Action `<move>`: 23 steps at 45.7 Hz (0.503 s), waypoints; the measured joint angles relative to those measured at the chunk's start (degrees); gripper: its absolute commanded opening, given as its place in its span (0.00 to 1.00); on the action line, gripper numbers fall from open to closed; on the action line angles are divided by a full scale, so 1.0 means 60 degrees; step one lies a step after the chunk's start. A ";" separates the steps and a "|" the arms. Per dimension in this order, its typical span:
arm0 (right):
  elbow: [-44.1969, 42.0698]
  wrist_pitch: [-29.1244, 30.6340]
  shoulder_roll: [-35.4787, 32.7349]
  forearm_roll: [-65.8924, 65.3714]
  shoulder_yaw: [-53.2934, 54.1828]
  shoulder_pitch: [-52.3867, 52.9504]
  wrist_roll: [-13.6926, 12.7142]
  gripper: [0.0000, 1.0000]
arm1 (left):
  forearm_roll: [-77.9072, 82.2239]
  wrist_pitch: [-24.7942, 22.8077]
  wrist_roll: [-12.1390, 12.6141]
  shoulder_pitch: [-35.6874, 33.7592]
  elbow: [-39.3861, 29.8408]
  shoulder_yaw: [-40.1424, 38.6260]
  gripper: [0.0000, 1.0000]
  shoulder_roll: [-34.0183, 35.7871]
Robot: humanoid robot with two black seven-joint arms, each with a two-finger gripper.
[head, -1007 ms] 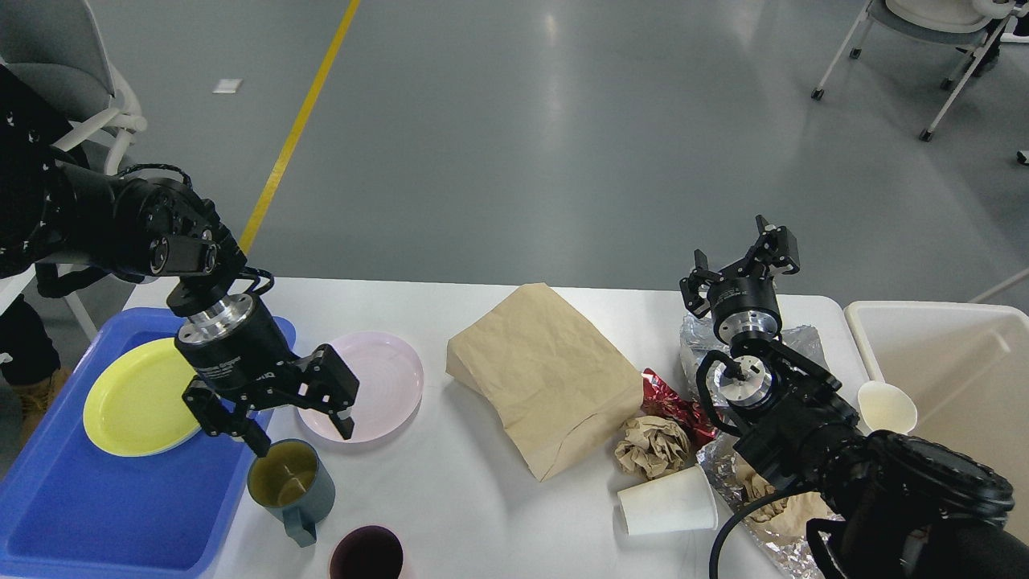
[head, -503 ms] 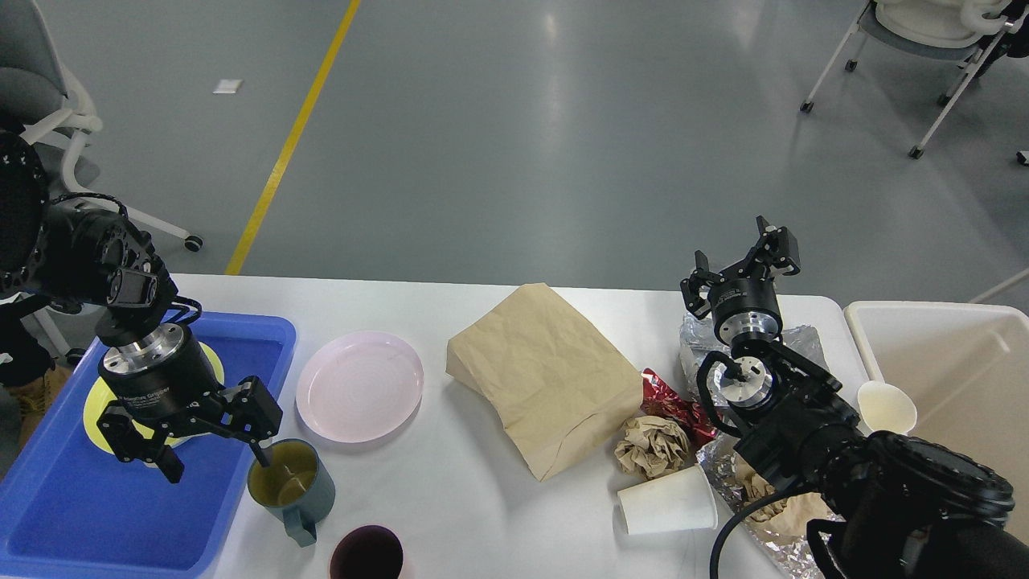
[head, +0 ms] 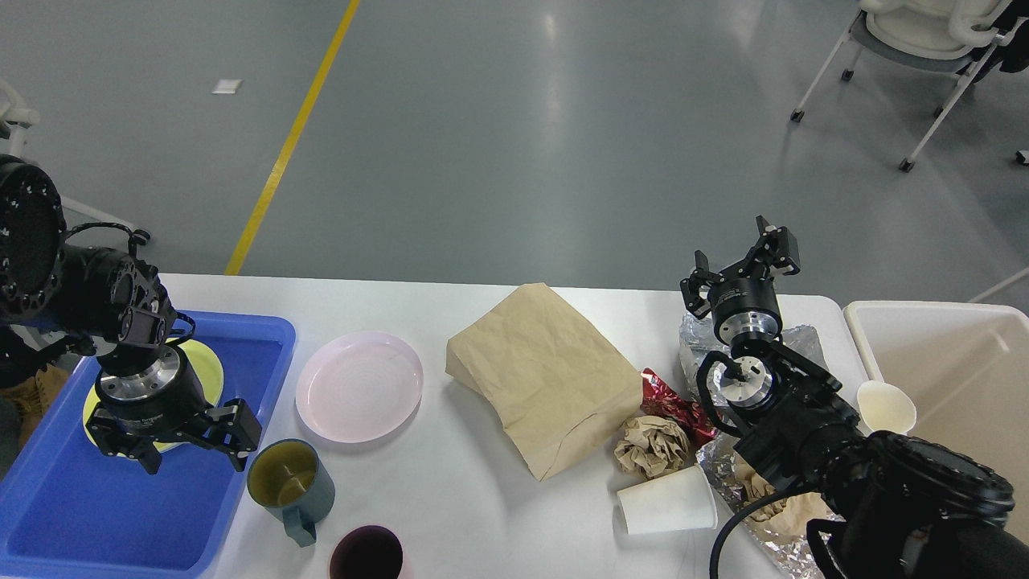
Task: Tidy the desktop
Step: 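Lower the left gripper onto the dark teal mug and grasp it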
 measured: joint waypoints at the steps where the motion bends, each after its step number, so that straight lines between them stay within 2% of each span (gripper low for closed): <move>1: 0.0000 0.0000 0.0000 0.0000 -0.0001 0.0000 0.0000 1.00 | -0.0011 0.0082 0.0001 0.0016 -0.0016 -0.0028 0.97 0.0003; 23: -0.0003 0.0000 0.0000 0.0000 -0.0003 -0.0002 0.0000 1.00 | -0.0570 0.1771 0.0060 0.0754 -0.0424 -0.0577 0.96 -0.0051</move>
